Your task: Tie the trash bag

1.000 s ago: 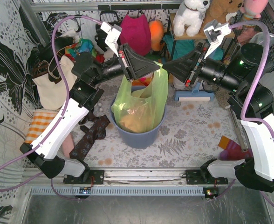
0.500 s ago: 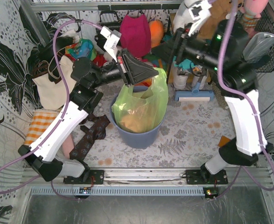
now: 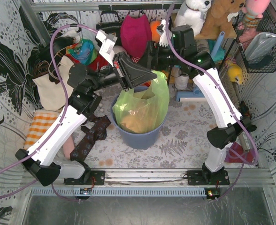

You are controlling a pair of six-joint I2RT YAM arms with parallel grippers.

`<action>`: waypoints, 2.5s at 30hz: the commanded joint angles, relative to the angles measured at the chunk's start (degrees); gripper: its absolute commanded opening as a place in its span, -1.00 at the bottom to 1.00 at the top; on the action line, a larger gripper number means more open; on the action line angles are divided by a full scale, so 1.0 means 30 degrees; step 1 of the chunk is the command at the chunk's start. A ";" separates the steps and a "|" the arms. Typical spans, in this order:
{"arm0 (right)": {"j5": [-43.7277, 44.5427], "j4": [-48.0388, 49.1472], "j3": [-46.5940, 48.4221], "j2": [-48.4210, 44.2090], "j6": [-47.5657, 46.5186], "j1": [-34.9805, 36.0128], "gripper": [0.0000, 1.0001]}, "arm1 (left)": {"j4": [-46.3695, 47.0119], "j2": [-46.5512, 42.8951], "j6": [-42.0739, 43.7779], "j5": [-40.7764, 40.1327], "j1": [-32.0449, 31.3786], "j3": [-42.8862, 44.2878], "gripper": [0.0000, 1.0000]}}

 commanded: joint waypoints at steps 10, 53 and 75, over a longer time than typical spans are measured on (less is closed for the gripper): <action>-0.3425 0.6277 -0.5764 -0.0993 0.4883 -0.0115 0.66 | 0.2067 -0.0252 -0.0724 0.0221 -0.0057 -0.0547 -1.00; -0.4806 0.7818 -0.4381 0.0729 0.5620 0.0294 -1.00 | 0.1209 -0.0100 0.0423 0.0359 -0.0046 -0.0337 -1.00; -0.0354 0.5855 -0.0912 -0.2382 0.4903 0.3502 -1.00 | -0.3226 -0.5827 0.8313 -0.6660 -0.0050 -0.3467 -1.00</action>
